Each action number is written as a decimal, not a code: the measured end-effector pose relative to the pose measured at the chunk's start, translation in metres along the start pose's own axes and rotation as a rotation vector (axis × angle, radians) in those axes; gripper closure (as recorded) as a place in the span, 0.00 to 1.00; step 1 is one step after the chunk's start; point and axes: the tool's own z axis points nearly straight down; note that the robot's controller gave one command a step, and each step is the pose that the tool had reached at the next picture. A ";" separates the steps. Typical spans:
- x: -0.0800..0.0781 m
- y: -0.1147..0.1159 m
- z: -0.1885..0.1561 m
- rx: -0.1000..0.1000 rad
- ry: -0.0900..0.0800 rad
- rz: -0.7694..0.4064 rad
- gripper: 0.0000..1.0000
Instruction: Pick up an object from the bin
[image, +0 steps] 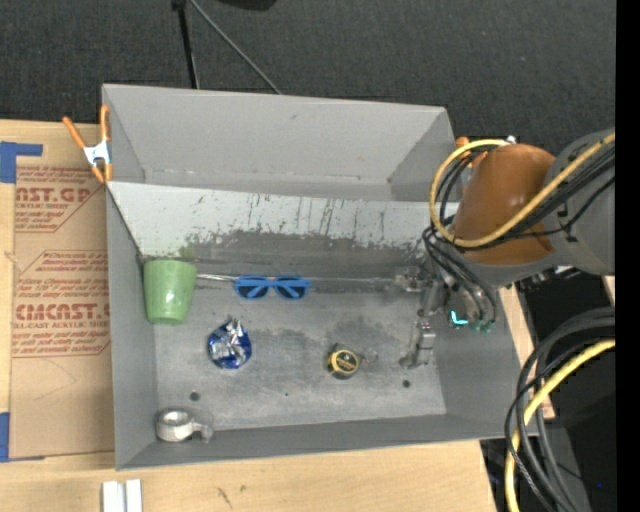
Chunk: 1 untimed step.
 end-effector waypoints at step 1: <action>0.034 0.055 0.067 -0.001 -0.003 -0.300 0.00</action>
Offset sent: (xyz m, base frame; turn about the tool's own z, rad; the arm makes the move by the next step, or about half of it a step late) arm -0.0330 0.0525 -0.0643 -0.2978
